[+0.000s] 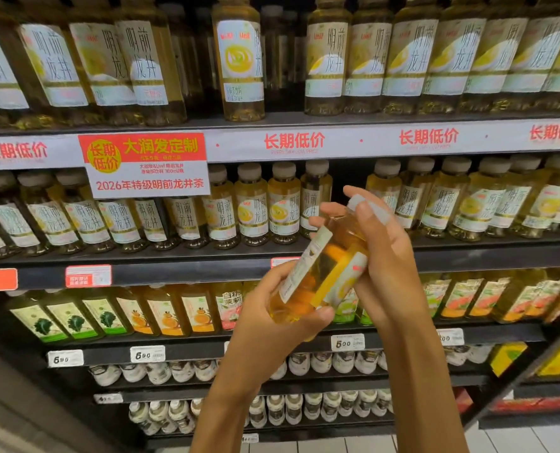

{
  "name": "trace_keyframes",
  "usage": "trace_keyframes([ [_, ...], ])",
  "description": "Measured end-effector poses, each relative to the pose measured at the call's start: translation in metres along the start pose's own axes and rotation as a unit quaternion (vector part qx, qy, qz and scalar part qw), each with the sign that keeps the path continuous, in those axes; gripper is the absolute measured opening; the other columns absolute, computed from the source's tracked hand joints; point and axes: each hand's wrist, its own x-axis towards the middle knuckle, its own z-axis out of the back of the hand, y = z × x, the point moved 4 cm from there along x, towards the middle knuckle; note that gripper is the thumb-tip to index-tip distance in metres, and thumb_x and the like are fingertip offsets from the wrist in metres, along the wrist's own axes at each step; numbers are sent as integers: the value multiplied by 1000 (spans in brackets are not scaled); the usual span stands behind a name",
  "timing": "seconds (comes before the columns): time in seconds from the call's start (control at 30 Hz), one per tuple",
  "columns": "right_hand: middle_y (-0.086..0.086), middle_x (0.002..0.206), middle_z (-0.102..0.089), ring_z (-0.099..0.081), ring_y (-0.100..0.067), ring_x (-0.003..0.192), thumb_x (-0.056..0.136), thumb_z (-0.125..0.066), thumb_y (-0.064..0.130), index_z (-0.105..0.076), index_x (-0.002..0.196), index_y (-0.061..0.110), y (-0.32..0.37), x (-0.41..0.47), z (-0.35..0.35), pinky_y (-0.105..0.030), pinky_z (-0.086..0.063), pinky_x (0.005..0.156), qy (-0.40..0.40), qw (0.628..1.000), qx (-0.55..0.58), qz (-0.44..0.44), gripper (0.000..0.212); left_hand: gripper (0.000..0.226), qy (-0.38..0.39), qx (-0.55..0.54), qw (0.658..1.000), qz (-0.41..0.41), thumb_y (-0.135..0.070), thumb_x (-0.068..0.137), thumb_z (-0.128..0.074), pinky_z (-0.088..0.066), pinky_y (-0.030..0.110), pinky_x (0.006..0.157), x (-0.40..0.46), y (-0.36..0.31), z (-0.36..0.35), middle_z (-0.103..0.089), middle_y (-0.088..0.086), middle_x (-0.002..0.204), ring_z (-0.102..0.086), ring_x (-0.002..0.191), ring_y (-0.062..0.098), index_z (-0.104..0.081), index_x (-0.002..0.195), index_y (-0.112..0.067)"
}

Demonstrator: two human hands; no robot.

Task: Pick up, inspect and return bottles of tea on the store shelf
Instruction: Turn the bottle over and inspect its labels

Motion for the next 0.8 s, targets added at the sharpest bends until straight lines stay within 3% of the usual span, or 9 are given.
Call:
trace_keyframes([
  [0.13, -2, 90, -72, -69, -20, 93, 87, -62, 25, -61, 109, 18, 3, -1, 0, -31, -55, 76, 6, 999, 6, 42, 23, 50, -11, 43, 999, -31, -21, 70, -78, -54, 20, 76, 1, 0, -3, -70, -12, 105, -67, 96, 7, -59, 114, -37],
  [0.33, 1, 89, -71, -67, -20, 94, 87, -56, 25, -58, 112, 18, 3, -3, -2, -33, -55, 82, -4, 998, 41, 45, 26, 55, -23, 54, 996, -66, -25, 71, -80, -50, 13, 80, 2, -3, 0, -67, -18, 112, -64, 104, 2, -57, 120, -37],
  [0.5, -4, 107, -71, -62, -29, 109, 85, -49, 45, -60, 119, 18, 4, -1, -6, -41, -52, 90, 8, 998, 66, 11, 44, 44, 1, -6, 999, -51, -47, 71, -68, -52, 16, 78, 1, -6, 5, -72, -6, 107, -67, 100, 8, -66, 113, -35],
  [0.63, -6, 103, -71, -64, -29, 103, 82, -54, 48, -58, 121, 18, 6, 1, -17, -42, -55, 88, 41, 997, 69, 14, 49, 52, 46, -18, 999, -13, -74, 70, -58, -52, 18, 76, -1, -4, 2, -73, -2, 104, -69, 95, 10, -67, 107, -39],
  [0.8, -4, 101, -72, -68, -21, 96, 86, -54, 40, -59, 119, 17, 13, 11, -21, -35, -57, 82, 42, 999, 17, 6, 40, 33, 2, -31, 999, -16, -43, 89, -48, -49, 12, 81, 4, -3, 1, -69, -15, 113, -64, 105, 2, -57, 118, -31],
])
